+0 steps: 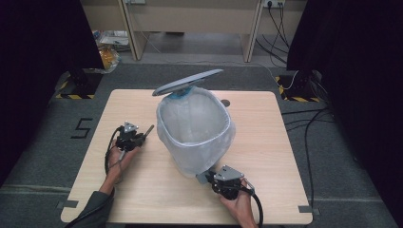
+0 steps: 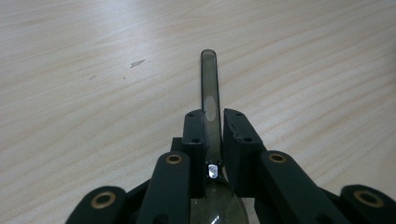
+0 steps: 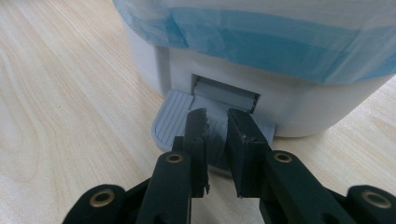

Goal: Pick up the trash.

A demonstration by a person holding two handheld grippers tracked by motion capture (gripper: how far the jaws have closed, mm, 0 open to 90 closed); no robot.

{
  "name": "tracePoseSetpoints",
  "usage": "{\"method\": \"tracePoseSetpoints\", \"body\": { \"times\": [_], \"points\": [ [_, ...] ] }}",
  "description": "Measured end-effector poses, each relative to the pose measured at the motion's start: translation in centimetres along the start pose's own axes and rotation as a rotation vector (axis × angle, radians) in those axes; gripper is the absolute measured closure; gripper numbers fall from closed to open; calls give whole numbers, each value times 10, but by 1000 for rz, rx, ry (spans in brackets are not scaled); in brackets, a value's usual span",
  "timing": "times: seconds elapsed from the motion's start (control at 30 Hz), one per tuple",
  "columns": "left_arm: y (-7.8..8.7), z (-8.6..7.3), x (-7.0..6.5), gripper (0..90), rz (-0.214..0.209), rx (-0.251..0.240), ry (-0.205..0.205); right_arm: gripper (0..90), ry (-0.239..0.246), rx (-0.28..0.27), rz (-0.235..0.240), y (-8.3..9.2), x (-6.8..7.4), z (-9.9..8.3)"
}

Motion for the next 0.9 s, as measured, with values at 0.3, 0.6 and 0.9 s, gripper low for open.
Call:
{"method": "tracePoseSetpoints", "body": {
  "times": [0.3,0.6,0.9],
  "points": [
    [3,-2,-2,798,-31,11,-22,781,1,-1,1,0,0,0],
    [14,-1,-5,799,-55,-6,-59,781,-2,-1,2,0,0,0],
    [40,7,-6,799,-104,-56,-64,781,-1,-1,2,0,0,0]
  ]
}}
Point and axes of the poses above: each handheld gripper's, and its own axes: y roughly backward along the jaws, z roughly out of its top, x roughly to its left, the point moved 6 cm from there along -y, roughly forward along the jaws
